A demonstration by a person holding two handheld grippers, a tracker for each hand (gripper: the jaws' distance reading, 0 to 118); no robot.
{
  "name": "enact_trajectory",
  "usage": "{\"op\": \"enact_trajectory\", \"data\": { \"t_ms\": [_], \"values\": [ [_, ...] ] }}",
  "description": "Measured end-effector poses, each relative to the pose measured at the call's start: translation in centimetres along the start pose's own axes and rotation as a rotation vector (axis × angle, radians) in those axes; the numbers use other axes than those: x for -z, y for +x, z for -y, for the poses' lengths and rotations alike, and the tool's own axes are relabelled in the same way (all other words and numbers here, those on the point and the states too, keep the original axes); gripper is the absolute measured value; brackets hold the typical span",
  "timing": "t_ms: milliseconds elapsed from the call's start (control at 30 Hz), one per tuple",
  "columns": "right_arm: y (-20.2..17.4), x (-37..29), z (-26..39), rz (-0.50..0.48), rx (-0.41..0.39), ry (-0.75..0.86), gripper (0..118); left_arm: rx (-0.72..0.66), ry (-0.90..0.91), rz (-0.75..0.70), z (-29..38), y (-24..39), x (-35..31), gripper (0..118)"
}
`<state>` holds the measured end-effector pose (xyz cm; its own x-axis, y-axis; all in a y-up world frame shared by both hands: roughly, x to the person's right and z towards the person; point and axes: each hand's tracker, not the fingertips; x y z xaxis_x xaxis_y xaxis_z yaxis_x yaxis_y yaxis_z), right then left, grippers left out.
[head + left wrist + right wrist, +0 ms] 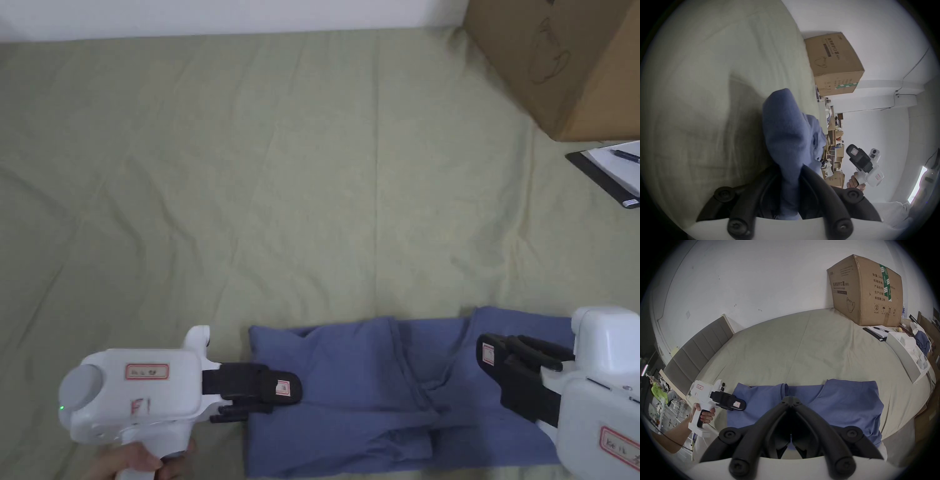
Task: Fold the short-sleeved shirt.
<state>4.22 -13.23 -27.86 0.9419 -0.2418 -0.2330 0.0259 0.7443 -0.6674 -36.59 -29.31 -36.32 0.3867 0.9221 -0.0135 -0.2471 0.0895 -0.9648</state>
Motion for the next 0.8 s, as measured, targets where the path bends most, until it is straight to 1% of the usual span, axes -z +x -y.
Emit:
{"op": "enact_trajectory", "data": {
  "t_ms": [67, 167, 233, 333, 467, 533, 667, 733, 800],
  "values": [
    [0.0, 0.0, 0.0, 0.000, 0.000, -0.002, 0, 0.020, 0.017, -0.042, -0.3, 0.7, -0.9, 5],
    [-0.3, -0.1, -0.1, 0.008, -0.001, -0.001, 0, 0.049, 0.004, -0.149, -0.5, 1.4, -1.5, 5],
    [-0.6, -0.4, -0.2, 0.008, -0.003, 0.002, 0, 0.025, -0.002, -0.155, -0.7, 1.8, -2.6, 5],
    [-1.0, -0.7, -0.2, 0.015, -0.012, 0.006, 0, 0.059, 0.013, -0.182, -0.5, 2.2, -5.1, 5],
    [-1.5, -1.0, -0.1, 0.026, -0.013, 0.010, 0, 0.060, 0.056, -0.317, -0.5, 1.8, -10.8, 5],
    [-1.7, -1.0, 0.1, 0.019, -0.014, 0.010, 0, 0.030, 0.091, -0.375, -0.5, 1.5, -14.4, 5],
    [-1.9, -0.7, 0.7, 0.012, -0.014, 0.002, 0, 0.041, 0.133, -0.539, -1.2, 2.5, -20.2, 5],
    [-1.9, -0.6, 0.8, -0.005, -0.015, 0.002, 0, 0.032, 0.156, -0.581, -1.5, 3.5, -21.9, 5],
    [-2.0, -0.6, 0.9, 0.004, -0.034, 0.016, 0, 0.028, 0.176, -0.597, -1.2, 5.1, -22.3, 5]
  ]
}}
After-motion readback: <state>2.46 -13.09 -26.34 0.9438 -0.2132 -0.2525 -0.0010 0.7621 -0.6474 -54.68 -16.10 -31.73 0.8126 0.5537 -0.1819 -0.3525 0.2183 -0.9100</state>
